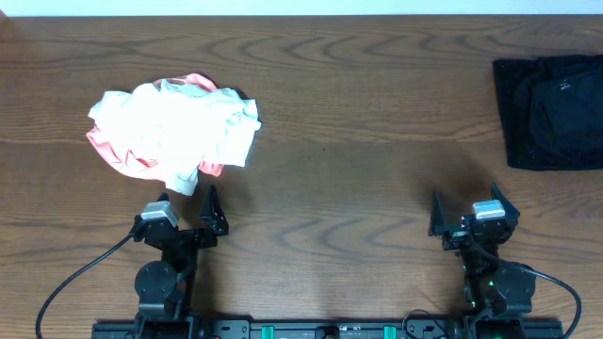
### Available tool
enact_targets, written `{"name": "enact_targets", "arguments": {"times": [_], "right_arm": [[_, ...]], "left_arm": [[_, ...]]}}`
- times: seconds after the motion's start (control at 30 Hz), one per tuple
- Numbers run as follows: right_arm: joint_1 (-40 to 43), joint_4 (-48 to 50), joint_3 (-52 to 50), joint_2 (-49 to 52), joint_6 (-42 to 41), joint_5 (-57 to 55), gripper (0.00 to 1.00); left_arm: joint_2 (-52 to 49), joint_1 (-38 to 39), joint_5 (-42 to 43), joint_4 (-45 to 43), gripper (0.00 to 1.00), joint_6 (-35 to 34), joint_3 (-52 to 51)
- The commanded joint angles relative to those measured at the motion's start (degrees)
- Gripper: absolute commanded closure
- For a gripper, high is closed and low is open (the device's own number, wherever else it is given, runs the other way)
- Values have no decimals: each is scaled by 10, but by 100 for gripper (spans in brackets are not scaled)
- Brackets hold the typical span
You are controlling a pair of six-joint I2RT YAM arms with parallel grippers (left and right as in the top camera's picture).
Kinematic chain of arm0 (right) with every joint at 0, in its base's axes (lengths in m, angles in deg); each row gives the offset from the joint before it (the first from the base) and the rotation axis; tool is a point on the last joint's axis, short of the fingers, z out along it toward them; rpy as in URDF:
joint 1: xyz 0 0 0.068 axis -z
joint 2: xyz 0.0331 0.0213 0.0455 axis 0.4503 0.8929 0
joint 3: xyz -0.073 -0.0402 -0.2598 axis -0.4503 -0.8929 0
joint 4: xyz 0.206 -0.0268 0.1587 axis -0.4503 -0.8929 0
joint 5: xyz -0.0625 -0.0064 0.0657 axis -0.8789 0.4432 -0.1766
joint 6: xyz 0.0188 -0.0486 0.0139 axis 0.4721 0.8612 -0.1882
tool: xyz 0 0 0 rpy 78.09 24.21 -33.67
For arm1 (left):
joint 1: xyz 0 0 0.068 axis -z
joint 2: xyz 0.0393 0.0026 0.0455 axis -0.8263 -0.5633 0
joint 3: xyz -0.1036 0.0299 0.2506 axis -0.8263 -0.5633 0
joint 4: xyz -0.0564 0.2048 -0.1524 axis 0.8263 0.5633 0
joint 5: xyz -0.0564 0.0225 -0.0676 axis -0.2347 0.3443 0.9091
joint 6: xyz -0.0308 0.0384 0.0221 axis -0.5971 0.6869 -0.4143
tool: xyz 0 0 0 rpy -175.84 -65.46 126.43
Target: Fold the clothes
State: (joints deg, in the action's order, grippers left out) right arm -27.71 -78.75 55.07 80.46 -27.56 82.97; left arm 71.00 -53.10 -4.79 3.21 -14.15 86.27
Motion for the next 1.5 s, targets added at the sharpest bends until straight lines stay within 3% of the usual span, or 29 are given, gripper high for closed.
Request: {"name": "enact_targets", "arguments": {"times": [0.0,0.7,0.9,1.1,1.27,1.47], "right_arm": [[6,-2,-3,-3,-10,-8,1],[6,3,-3,-3,-11,-15,1],[5,105,-3,-3,-95,115,1],[5,149,2,9,-162,157,1],[5,168,41,93,-169,183,1],[5,169,184,306,-168,233,1]], "left_arm": [[4,-3,-7,21,2,0,-11],[4,-3,-7,20,2,0,-11],[4,-3,1,-17,2,-20,-11],[-5,-3,47,-59,2,-42,16],[-93,-3,47,-20,2,-41,95],[-296,-3,47,49,2,-37,257]]}}
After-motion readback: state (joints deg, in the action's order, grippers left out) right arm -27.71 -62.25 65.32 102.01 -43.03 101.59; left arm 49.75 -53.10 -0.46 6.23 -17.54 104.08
